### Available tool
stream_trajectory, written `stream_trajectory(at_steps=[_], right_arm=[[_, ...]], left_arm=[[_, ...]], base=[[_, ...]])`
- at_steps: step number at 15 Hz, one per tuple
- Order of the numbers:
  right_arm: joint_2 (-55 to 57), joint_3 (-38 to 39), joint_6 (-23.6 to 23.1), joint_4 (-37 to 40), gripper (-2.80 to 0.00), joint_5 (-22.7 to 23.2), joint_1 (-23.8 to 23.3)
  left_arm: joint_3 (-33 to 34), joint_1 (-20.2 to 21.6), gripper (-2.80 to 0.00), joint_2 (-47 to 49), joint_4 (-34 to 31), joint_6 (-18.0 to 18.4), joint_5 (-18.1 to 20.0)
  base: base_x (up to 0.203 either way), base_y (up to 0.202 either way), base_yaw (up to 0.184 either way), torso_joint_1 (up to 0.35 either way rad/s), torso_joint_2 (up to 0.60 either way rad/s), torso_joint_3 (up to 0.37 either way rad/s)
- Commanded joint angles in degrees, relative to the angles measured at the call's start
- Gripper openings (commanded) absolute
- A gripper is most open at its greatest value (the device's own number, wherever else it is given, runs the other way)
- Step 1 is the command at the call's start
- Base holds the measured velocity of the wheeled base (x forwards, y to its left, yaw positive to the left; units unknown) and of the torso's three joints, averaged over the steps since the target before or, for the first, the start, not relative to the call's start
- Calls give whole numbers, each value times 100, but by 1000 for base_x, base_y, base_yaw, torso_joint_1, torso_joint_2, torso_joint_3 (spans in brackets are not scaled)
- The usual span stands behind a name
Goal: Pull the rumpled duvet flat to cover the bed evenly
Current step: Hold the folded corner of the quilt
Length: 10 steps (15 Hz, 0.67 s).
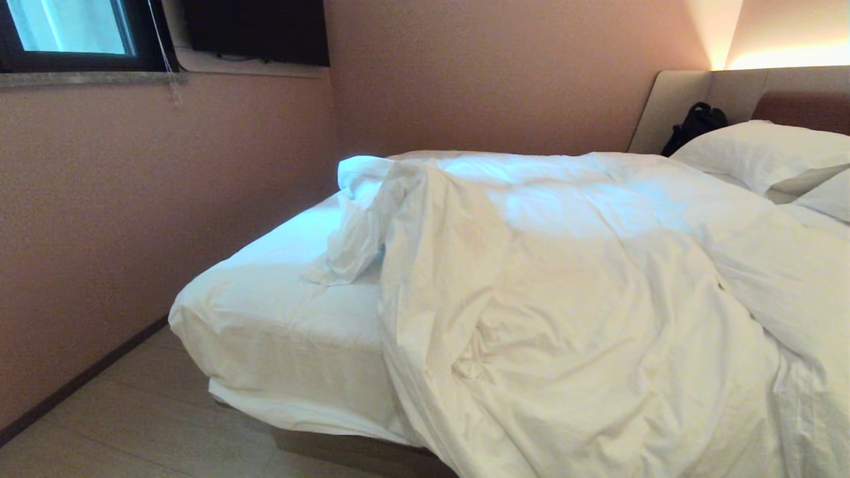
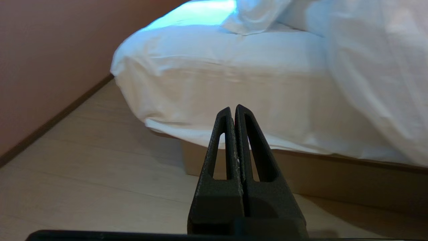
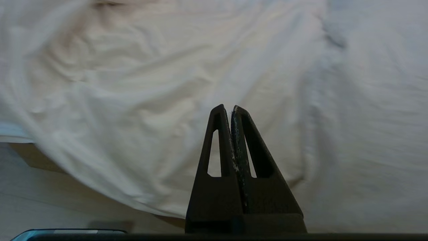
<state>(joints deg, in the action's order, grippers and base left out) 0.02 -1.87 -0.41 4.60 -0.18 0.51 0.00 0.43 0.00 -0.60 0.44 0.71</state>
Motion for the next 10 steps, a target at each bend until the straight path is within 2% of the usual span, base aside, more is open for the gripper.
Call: stream_trajectory(at_steps=[1,10], right_arm=[[-2,2,-2,6,-280,1,2],[-2,-2,-2,6,-280,1,2]], left_arm=[[0,1,-280,0,-2,-1,0],[0,1,-280,0,-2,-1,0]], base=[[0,197,-3,-1,2,-1],[0,193,-1,2,2,1]])
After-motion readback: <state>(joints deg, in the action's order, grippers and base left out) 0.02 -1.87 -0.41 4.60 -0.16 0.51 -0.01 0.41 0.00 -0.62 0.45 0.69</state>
